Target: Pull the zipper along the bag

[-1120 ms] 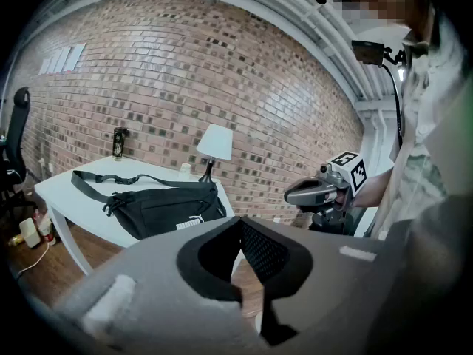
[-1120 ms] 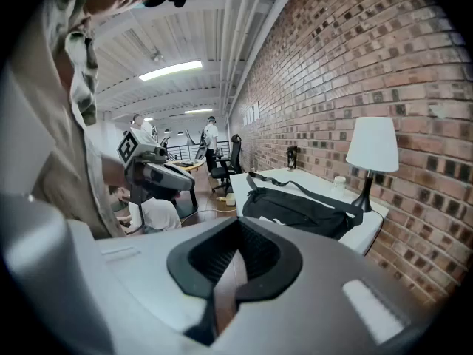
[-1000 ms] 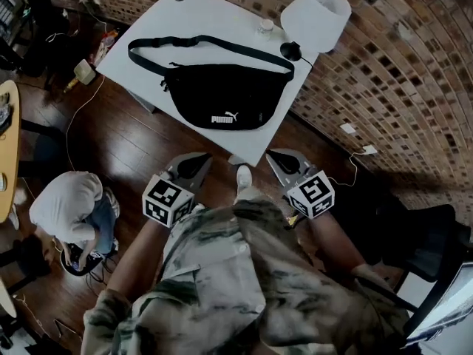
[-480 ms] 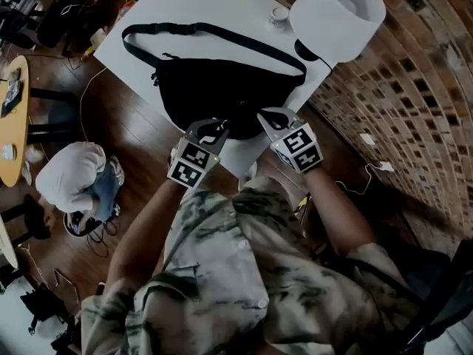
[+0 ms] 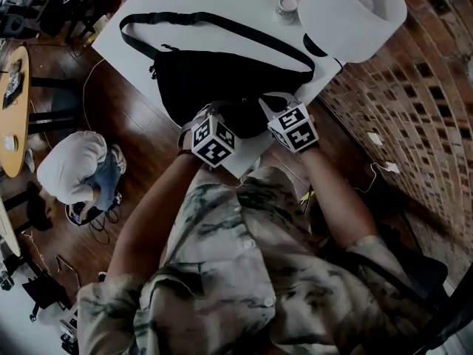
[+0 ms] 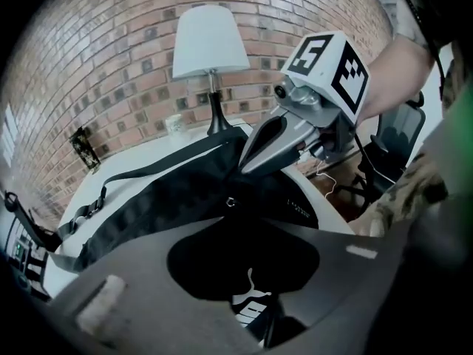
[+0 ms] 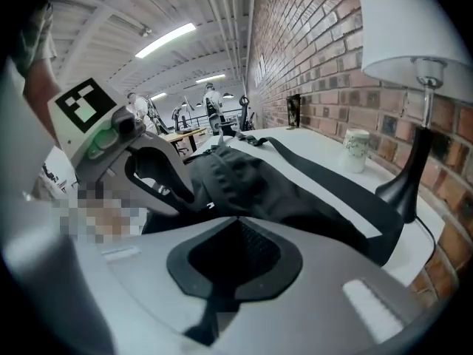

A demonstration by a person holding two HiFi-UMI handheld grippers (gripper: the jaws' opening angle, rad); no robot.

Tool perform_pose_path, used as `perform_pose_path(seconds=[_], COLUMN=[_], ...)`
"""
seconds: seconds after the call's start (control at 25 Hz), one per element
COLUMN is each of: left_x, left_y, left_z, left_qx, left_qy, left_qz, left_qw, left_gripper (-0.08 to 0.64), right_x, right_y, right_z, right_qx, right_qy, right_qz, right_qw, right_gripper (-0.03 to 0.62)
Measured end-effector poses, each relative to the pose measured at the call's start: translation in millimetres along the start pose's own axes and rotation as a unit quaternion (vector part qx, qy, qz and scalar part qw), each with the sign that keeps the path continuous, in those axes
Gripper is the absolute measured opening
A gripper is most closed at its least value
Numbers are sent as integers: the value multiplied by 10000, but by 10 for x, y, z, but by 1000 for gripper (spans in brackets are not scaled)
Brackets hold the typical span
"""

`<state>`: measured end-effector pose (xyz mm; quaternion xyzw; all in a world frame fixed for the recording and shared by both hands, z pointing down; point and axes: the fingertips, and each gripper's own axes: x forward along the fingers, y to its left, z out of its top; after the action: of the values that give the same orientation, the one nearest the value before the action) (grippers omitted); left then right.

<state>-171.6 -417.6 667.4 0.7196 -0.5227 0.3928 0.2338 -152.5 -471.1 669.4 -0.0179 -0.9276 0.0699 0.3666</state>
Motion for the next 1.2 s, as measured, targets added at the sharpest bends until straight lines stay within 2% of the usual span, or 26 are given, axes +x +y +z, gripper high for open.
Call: perform_pose_path(seconds=[0.12,0.28,0.36,0.44,0.76,1.04,1.2], left_x=[105,206,206,185,35,-88,-134], left_y=[-52,-58,-55,-62,62,271,342], left_z=[-59,-85,-86,-94,-210,-265,-281], left_qx=[211,295,194,69,-453,-488,-373], left_qy=[174,319,298,248,126,-107,-236], left_qz=[-84,-50,-89,-158,-458,-615,-777], left_qw=[9996,9990,9993,9995,9978,9969,9960], left_gripper=[80,78,72,31,25,25,25], right_x=[65,123,135,142,150,148,150], right_y=[-6,-37,-47,-47,-71,-84,-96], right_z=[-78,-165,-197,-216,-259,-277,-296], right_qx=[54,144,199,228,283,12,60], right_qy=[133,306,373,408,604,824,1005], right_qz=[22,-13,-49,-73,-192,-496,-597], right_qw=[9999,9994,9991,9989,9976,9954,9931], right_gripper=[2,2,2,2,2,3,3])
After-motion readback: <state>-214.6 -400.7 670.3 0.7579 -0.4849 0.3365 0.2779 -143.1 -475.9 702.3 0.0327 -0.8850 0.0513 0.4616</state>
